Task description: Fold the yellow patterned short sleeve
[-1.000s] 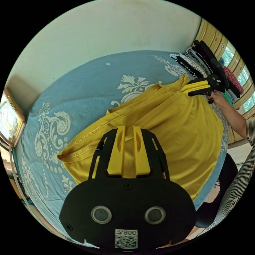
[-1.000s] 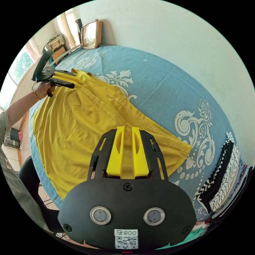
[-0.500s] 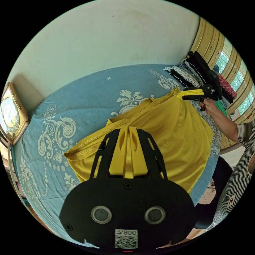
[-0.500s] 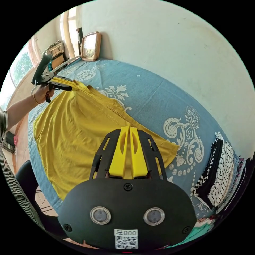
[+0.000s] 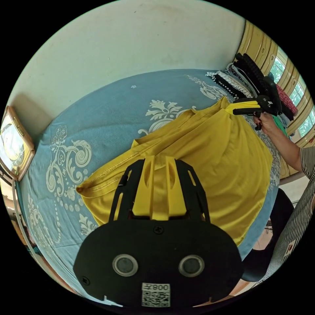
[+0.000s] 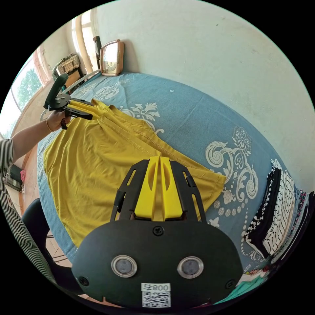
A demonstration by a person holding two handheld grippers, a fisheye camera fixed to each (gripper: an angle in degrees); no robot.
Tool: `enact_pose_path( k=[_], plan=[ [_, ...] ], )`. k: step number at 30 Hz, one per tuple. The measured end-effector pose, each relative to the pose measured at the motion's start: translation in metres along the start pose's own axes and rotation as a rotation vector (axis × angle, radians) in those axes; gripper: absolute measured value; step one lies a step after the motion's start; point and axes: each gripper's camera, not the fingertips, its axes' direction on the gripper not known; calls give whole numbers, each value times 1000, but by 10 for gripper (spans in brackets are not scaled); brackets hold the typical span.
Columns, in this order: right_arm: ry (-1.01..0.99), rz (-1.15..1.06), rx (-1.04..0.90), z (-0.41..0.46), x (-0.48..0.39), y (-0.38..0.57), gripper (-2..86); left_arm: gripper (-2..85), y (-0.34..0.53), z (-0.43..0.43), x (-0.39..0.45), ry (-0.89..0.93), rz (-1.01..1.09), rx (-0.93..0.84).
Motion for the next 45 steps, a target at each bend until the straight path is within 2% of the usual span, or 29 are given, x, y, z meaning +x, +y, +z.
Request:
enact_pose_path(
  k=[6, 19, 24, 28, 35, 39, 43, 45],
  plan=[
    [-2, 1, -2, -6, 9, 3, 4, 14, 5, 7, 5, -24, -2, -57],
    [42, 22, 117, -47, 33, 19, 4, 6, 30, -47, 10, -46, -76, 160],
    [42, 56, 100, -26, 57, 5, 4, 7, 20, -22, -6, -62, -125, 112],
    [-21, 74, -46, 25, 80, 0, 4, 9, 23, 8, -13, -62, -162, 18],
    [-48, 208, 140, -31, 136, 45, 3, 11, 67, -27, -16, -50, -270, 191],
    [-92, 225, 145, -47, 153, 83, 1, 8, 104, -43, -23, -4, -347, 272],
    [-6, 226, -15, -6, 154, 95, -3, 5, 124, -22, -39, -45, -446, 149],
    [-4, 235, -20, 7, 160, 97, -3, 4, 127, -13, -47, -93, -501, 99]
  ],
)
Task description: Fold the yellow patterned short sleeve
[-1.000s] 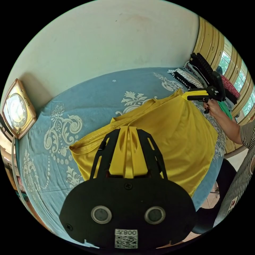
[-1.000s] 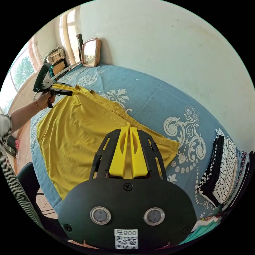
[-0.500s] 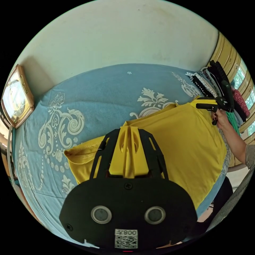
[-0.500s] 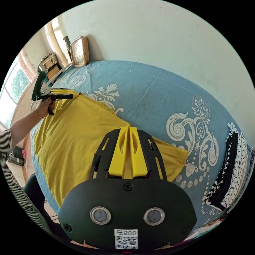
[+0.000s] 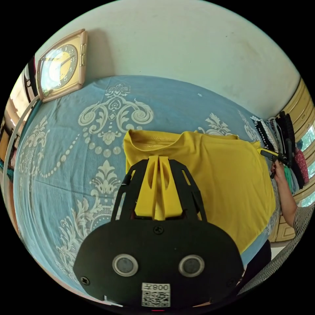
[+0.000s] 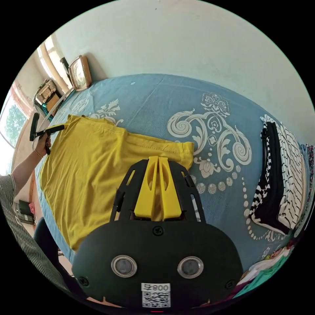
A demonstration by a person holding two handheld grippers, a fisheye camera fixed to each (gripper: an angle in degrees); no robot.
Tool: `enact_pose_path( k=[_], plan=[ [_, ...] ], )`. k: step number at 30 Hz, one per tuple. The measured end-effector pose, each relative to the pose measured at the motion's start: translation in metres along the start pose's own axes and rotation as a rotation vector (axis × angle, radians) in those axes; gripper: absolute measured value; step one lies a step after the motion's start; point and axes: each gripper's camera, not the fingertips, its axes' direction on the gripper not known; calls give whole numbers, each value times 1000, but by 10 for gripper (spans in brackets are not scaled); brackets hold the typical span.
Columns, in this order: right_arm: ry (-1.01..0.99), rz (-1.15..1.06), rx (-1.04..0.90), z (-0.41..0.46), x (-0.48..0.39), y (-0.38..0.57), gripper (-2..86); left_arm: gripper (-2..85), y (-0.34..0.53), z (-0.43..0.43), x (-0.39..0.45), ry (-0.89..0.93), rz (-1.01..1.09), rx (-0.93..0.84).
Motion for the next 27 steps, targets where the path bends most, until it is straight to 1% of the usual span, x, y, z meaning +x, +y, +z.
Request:
enact_pose_path(
  k=[2, 5, 7, 9, 11, 12, 14, 15, 17, 20, 22, 24, 27],
  plan=[
    [-41, 87, 16, 0, 17, 1, -3, 4, -1, 5, -8, 2, -18, -1],
    [-58, 126, 37, 1, 22, 11, -1, 3, 2, 5, -13, 13, -44, 10],
    [-32, 132, 54, -5, 19, 18, 0, 3, 7, 0, -11, 26, -43, 38],
    [-48, 96, 83, -14, 10, 23, 0, 3, 11, -6, -7, 60, -22, 86],
    [-36, 60, 108, -17, 2, 24, 0, 3, 9, -3, -4, 34, -5, 79],
    [-37, 55, 97, -13, 1, 22, 0, 3, 8, 0, -5, 19, -7, 66],
    [-41, 70, 5, 15, 8, 15, 0, 2, 2, 20, -10, -24, -25, -14],
    [-51, 76, -11, 21, 11, 16, 0, 2, 1, 20, -13, -9, -34, 8],
    [-116, 133, 13, 19, 24, 22, 0, 2, -3, 19, -26, -25, -128, 43],
    [-107, 139, 41, 20, 22, 37, 0, 2, -8, 23, -38, -32, -160, 21],
    [-113, 158, 45, 20, 22, 42, 1, 2, -4, 17, -38, -12, -166, 73],
    [-108, 164, 66, 16, 20, 49, 1, 3, 0, 13, -33, 45, -136, 110],
    [-75, 153, 112, 7, 12, 61, 1, 2, 3, 23, -21, 63, -72, 82]
  ],
)
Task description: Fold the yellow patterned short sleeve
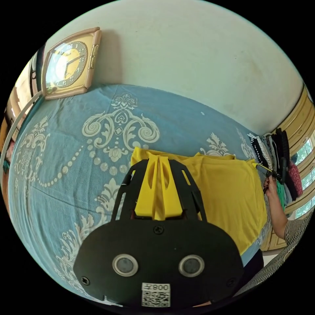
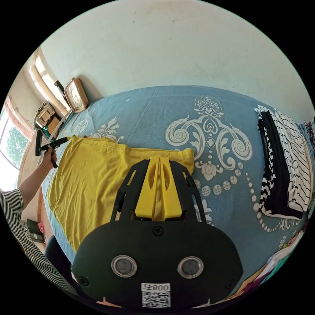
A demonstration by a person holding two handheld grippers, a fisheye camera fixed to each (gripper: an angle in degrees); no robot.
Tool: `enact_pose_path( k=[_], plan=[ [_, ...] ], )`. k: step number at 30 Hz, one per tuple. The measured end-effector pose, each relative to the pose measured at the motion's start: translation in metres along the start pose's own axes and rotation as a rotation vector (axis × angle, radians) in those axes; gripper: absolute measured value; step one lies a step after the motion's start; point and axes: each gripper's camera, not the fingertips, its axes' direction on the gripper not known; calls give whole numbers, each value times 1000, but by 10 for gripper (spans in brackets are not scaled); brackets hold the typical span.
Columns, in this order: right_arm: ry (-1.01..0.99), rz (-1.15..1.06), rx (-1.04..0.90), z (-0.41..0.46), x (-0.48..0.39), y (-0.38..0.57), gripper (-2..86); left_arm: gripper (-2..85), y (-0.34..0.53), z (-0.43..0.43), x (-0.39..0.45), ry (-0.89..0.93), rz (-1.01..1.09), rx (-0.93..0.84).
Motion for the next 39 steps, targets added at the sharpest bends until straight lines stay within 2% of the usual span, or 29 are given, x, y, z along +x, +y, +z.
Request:
enact_pose_path(
  k=[3, 6, 8, 10, 14, 17, 19, 24, 28, 31, 34, 39],
  plan=[
    [45, 13, -63, 12, 5, 5, 1, 2, -1, 28, 1, -66, 19, -112],
    [-36, 80, -56, 9, 23, 13, 0, 2, 2, 25, -7, -50, -64, -73],
    [51, 96, -6, -3, 22, 27, 0, 2, 9, 17, 6, -1, 3, -22],
    [7, 86, 8, -9, 19, 37, 0, 2, 12, 18, 19, 63, 62, -14],
    [-1, 71, 25, -24, 9, 67, 0, 2, -1, 58, 23, -53, 86, -169],
    [-21, 76, 68, -51, 8, 97, 1, 2, -3, 54, 7, 19, -28, -104],
    [-42, 87, 85, -67, 10, 119, 2, 3, 5, 43, 8, 45, -8, -51],
    [-142, 123, 30, -101, 15, 204, 10, 7, 56, 21, 23, 185, 75, -60],
    [-263, 242, -67, -124, 24, 291, 35, 20, 123, 23, 60, 445, 167, -158],
    [-306, 334, -70, -145, 33, 341, 55, 29, 162, 34, 99, 602, 213, -248],
    [-363, 383, -86, -154, 43, 372, 67, 39, 189, 45, 144, 665, 288, -313],
    [-447, 402, -116, -149, 49, 399, 76, 53, 209, 57, 215, 663, 457, -369]
  ],
)
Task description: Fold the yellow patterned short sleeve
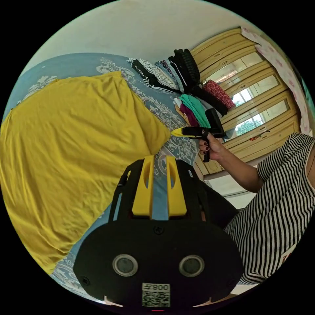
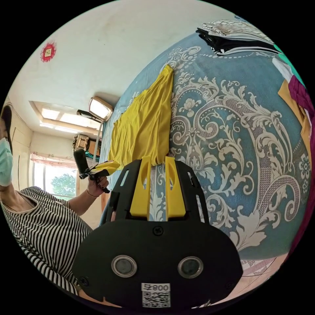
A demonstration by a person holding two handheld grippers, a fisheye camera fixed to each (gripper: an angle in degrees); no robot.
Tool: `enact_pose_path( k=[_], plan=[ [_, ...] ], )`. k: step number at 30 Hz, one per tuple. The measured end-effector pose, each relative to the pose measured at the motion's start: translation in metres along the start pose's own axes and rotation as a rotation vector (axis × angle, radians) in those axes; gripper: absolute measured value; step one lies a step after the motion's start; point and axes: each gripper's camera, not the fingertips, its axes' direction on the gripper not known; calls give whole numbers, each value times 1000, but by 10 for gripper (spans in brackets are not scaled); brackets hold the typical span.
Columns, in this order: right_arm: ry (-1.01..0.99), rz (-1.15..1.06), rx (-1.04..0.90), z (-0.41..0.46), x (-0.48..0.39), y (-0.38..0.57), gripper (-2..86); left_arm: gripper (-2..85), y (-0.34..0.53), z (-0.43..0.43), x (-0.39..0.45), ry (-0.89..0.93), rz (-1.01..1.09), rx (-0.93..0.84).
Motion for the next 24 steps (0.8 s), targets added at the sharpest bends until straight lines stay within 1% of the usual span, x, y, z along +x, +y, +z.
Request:
enact_pose_path(
  k=[2, 7, 10, 13, 15, 18, 20, 21, 23, 24],
  plan=[
    [-35, 29, 5, 1, 13, 9, 77, 59, -8, 18, 18, -27, 65, -24],
    [-123, 88, -3, 4, 37, 29, 73, 62, -11, 44, 32, -43, 84, -57],
    [-188, 113, 42, 1, 48, 41, 73, 61, -9, 58, 40, -118, 122, -93],
    [-220, 121, 34, 2, 51, 48, 78, 60, -8, 71, 48, -215, 170, -132],
    [-233, 125, 28, 2, 51, 52, 80, 59, -4, 76, 50, -244, 178, -159],
    [-245, 146, 22, 1, 54, 61, 81, 52, 20, 66, 38, -252, 81, -146],
    [-252, 157, 18, 0, 54, 69, 81, 52, 58, 38, 8, -233, -110, -89],
    [-252, 159, 18, -1, 54, 71, 81, 53, 72, 28, -1, -224, -173, -63],
    [-237, 160, 13, -4, 49, 80, 81, 61, 136, -19, -42, -184, -444, 86],
    [-233, 161, 13, -5, 48, 82, 81, 63, 155, -32, -51, -183, -508, 132]
  ],
)
